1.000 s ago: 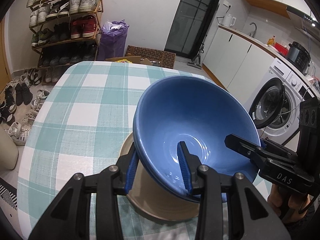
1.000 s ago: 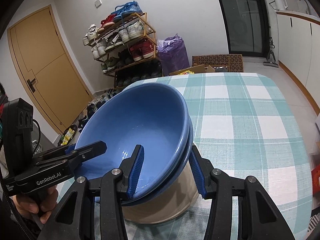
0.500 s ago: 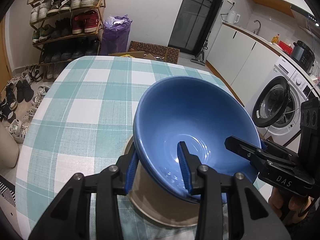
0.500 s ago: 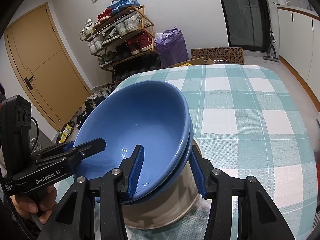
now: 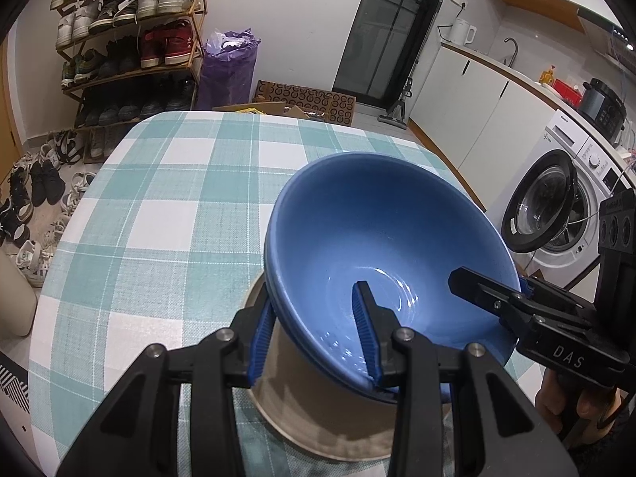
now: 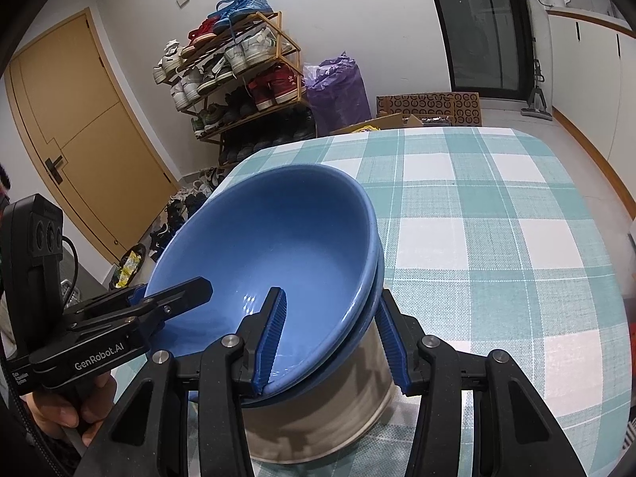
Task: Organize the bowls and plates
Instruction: 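Lower the stacked blue bowls onto the cream plates and open both tools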
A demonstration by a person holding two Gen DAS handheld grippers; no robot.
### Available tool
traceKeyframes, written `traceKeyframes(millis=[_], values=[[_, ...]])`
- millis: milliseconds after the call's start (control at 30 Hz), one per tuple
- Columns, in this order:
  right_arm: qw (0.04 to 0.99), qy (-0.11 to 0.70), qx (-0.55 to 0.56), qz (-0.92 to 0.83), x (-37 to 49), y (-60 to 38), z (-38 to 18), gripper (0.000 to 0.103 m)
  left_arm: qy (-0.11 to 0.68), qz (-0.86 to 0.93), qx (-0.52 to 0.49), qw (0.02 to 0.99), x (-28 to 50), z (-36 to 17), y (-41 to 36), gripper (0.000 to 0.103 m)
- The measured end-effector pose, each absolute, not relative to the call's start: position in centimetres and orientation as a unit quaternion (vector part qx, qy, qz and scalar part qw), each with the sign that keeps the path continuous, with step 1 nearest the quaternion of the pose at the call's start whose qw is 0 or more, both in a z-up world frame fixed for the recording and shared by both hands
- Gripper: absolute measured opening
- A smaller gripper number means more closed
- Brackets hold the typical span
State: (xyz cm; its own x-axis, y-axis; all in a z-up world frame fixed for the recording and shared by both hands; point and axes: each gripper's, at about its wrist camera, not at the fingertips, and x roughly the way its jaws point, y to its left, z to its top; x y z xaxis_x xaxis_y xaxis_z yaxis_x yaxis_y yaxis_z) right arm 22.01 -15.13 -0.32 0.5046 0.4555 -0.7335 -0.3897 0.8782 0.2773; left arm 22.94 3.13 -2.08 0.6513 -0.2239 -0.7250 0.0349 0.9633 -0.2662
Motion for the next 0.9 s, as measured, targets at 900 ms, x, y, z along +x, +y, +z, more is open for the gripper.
traceKeyframes(millis=[900], values=[[0.863,0.437,0.037,0.250,22.42,-15.17,-0.32,0.052,0.409,-0.077,-0.112,0.902,22.75,-1.81,3.20,0.051]])
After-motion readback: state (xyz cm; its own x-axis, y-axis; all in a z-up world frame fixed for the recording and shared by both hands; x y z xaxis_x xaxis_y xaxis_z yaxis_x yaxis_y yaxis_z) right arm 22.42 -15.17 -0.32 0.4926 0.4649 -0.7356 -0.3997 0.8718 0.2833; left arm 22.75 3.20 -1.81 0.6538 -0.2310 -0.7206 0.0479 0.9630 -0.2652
